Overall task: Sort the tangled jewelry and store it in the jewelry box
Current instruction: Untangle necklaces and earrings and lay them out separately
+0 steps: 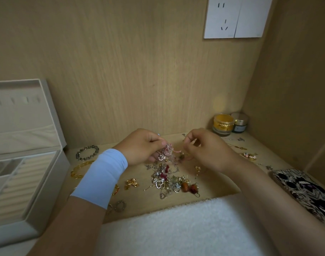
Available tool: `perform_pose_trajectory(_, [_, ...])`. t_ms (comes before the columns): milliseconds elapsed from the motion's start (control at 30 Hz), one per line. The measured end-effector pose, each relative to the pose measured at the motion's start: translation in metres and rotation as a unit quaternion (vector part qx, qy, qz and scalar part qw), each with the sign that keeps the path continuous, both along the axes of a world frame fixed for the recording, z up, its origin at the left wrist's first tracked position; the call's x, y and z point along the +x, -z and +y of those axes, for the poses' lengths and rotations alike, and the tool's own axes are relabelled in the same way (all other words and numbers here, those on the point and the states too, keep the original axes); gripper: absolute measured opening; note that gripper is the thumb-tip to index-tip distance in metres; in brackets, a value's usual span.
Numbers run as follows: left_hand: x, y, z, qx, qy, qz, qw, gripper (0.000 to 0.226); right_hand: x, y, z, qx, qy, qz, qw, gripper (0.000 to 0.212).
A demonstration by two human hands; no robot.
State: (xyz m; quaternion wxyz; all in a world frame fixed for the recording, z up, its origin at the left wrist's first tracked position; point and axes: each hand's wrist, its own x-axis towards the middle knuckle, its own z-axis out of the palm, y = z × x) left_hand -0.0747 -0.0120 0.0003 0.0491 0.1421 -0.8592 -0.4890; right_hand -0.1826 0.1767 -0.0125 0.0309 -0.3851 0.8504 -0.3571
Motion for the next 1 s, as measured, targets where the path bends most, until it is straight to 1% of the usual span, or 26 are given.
perform_pose_trajectory(67, [-0.002, 0.001, 0.000, 0.053, -0.019, 0.016, 0.998, 0.015, 0.006, -0.003, -0.001, -0.030, 0.021, 0.082, 0.996, 0.005])
perform_pose_trajectory(100, [-0.002, 0.001, 0.001, 0.084, -0.026, 0.022, 0.996, 0.014, 0.009, -0.005, -0.002, -0.034, 0.032, 0.094, 0.994, 0.012])
perform_pose_trajectory(133, [-0.002, 0.001, 0.001, 0.113, -0.028, 0.026, 0.993, 0.014, 0.012, -0.007, -0.003, -0.028, 0.043, 0.073, 0.996, 0.024])
perform_pose_trajectory(167, [-0.001, 0.001, 0.002, 0.137, -0.027, 0.028, 0.990, 0.014, 0.015, -0.010, -0.005, -0.023, 0.050, 0.020, 0.998, 0.035])
perform_pose_trajectory(200, [-0.001, 0.001, 0.002, 0.152, -0.025, 0.029, 0.988, 0.015, 0.019, -0.013, -0.008, -0.027, 0.051, -0.048, 0.997, 0.041])
perform_pose_trajectory(267, [0.000, 0.001, 0.002, 0.161, -0.021, 0.029, 0.986, 0.016, 0.025, -0.015, -0.013, -0.067, 0.052, -0.173, 0.981, 0.040])
perform_pose_trajectory(333, [-0.001, 0.001, 0.002, 0.162, -0.027, 0.029, 0.986, 0.018, 0.028, -0.014, -0.015, -0.097, 0.054, -0.228, 0.967, 0.036])
perform_pose_trajectory(467, [-0.001, -0.001, 0.002, 0.171, -0.029, 0.024, 0.985, 0.018, 0.031, -0.015, -0.013, -0.153, 0.056, -0.300, 0.940, 0.022])
perform_pose_trajectory(600, [0.000, -0.004, 0.007, 0.170, -0.008, 0.010, 0.985, 0.018, 0.032, -0.012, -0.016, -0.182, 0.051, -0.319, 0.929, 0.013])
perform_pose_trajectory(700, [0.004, -0.009, 0.011, 0.195, -0.007, 0.012, 0.981, 0.025, 0.030, -0.012, -0.016, -0.206, 0.032, -0.326, 0.922, 0.008])
perform_pose_trajectory(767, [0.006, -0.012, 0.014, 0.204, -0.009, 0.010, 0.979, 0.030, 0.029, -0.013, -0.016, -0.225, 0.015, -0.316, 0.922, 0.006])
perform_pose_trajectory(833, [0.006, -0.014, 0.016, 0.187, -0.027, 0.011, 0.982, 0.026, 0.030, -0.014, -0.015, -0.238, -0.002, -0.303, 0.923, 0.007])
perform_pose_trajectory(900, [0.005, -0.014, 0.018, 0.175, -0.045, 0.008, 0.983, 0.016, 0.029, -0.013, -0.015, -0.242, -0.016, -0.285, 0.927, 0.006])
perform_pose_trajectory(1000, [0.005, -0.014, 0.018, 0.168, -0.051, 0.005, 0.984, 0.014, 0.029, -0.013, -0.016, -0.241, -0.024, -0.271, 0.932, 0.008])
